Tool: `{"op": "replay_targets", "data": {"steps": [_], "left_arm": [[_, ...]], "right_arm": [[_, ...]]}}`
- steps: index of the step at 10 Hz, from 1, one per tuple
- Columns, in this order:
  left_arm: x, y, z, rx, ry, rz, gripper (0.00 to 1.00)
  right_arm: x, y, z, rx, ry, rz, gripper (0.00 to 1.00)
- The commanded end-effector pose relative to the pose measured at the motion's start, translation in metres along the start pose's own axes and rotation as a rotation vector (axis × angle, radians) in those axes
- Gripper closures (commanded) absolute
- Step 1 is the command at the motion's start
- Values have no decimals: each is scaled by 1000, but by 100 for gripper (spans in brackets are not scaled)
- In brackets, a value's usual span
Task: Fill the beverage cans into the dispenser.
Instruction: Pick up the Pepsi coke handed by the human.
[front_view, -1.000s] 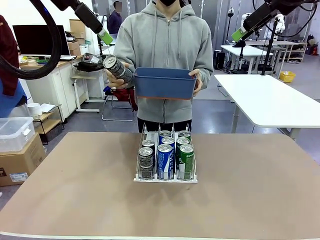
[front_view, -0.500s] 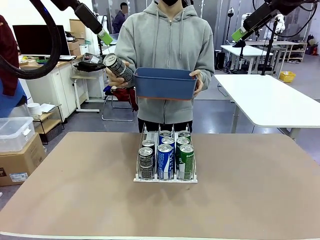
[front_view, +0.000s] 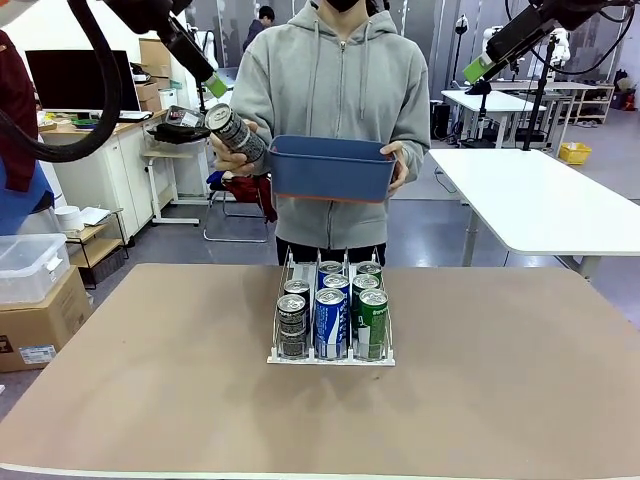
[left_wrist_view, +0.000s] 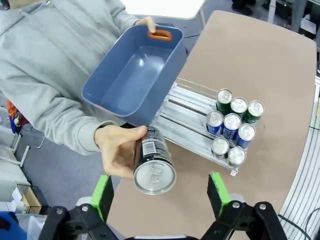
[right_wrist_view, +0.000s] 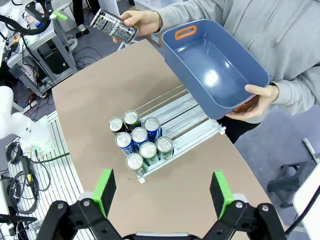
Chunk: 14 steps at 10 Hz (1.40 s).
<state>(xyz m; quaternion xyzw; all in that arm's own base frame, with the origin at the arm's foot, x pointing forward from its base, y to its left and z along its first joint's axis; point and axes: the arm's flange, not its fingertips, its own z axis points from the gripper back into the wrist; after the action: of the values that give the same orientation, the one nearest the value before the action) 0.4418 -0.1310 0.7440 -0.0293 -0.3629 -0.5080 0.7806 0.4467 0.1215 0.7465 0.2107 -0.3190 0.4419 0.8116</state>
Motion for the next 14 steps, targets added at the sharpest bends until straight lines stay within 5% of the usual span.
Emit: {"op": "replay_targets", "data": {"steps": [1,14], "left_arm": [[-11,-1,-16,33,-14,92,0],[-45,7,-67,74,-62,210,0]], "right_arm": [[1,-2,1,3,0,1,0],[1,-2,1,3,0,1,0]]}}
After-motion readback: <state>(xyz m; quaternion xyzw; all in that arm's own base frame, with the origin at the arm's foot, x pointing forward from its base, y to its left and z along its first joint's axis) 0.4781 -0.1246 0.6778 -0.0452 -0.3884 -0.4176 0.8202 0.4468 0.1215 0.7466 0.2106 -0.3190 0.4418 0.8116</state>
